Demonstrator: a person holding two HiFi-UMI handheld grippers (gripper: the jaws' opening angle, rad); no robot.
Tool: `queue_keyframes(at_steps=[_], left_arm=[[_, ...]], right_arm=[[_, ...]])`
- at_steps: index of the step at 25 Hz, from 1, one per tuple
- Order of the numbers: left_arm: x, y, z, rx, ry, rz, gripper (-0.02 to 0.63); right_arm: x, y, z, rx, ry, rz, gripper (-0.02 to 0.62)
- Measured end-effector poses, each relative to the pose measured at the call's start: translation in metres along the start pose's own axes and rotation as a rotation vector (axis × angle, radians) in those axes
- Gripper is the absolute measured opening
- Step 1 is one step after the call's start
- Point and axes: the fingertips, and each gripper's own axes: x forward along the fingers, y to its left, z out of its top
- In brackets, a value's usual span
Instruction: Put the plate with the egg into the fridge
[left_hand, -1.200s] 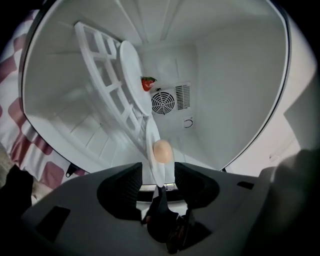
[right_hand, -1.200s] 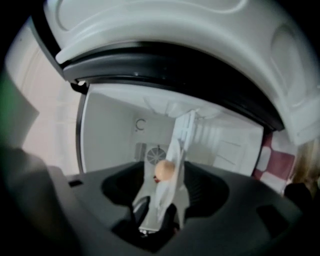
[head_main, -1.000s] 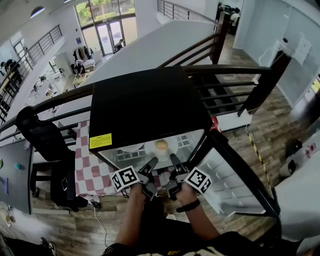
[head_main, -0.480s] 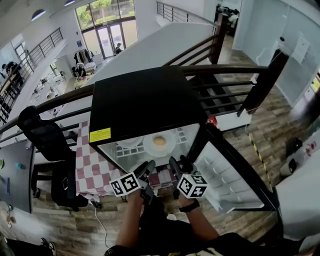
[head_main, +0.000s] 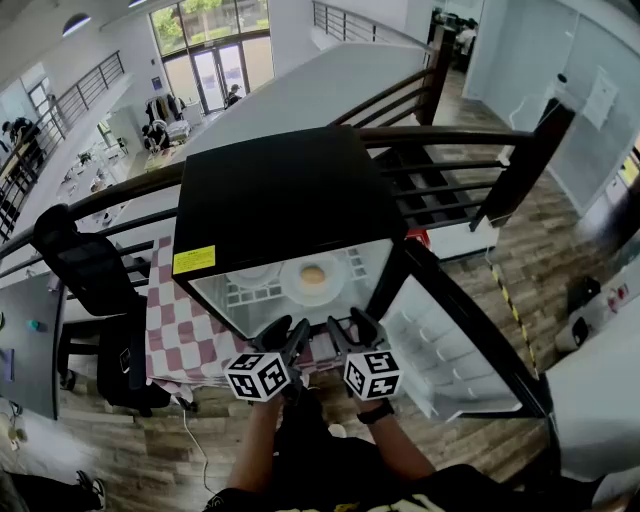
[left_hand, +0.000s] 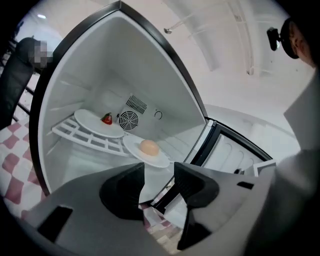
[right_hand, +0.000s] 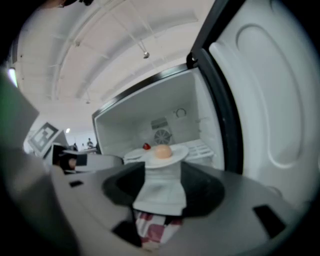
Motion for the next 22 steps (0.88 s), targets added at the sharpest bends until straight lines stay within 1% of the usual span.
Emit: queue_keyframes(at_steps=[3, 5, 10, 12, 15, 18, 22], left_arm=[[-0.002, -0.003, 0.001, 0.109, -0.016, 0.029, 0.193], [-0.004, -0.003, 0.003, 0.155, -0.020, 0.050, 0.186], [-0.006, -0.002, 0.010, 0.254, -0.048, 0.099, 0.131], [-0.006, 0.000, 0.013, 0.270, -0.067, 0.108, 0.101], [-0.005, 0.003, 0.013, 0.271, -0.077, 0.117, 0.053], [-0.002, 0.007, 0.013, 0.284, -0.068, 0.129, 0.034], [0.004, 0.009, 0.013, 0.304, -0.060, 0.126, 0.021]], right_arm=[[-0.002, 0.002, -0.001, -0.034, 0.001, -0.006, 0.219], [-0.002, 0.003, -0.002, -0.052, 0.002, -0.012, 0.210], [0.001, 0.008, -0.001, -0.090, -0.002, -0.018, 0.178], [0.003, 0.010, -0.003, -0.106, 0.003, -0.021, 0.164], [0.006, 0.010, -0.004, -0.120, 0.005, -0.027, 0.143], [0.010, 0.013, -0.004, -0.121, 0.007, -0.025, 0.121], [0.017, 0.016, -0.002, -0.142, 0.011, -0.025, 0.071]])
